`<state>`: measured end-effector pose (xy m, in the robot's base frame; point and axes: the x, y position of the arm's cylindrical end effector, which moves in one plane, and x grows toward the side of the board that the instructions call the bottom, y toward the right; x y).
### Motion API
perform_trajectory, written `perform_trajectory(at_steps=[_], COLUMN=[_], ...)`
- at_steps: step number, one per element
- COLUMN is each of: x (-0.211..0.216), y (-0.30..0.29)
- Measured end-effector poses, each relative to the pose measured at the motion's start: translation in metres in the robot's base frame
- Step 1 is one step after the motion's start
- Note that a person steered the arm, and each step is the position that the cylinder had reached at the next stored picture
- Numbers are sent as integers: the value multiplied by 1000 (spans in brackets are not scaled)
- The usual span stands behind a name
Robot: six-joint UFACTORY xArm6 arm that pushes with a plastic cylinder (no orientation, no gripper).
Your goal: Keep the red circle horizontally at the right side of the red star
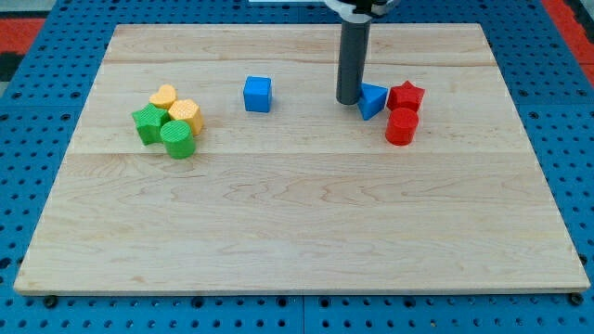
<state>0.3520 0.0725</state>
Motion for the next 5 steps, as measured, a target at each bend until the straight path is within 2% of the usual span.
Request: perform_trajectory(at_steps=[1,2,3,5], x=[0,45,72,53], y=[-15,-8,25,60])
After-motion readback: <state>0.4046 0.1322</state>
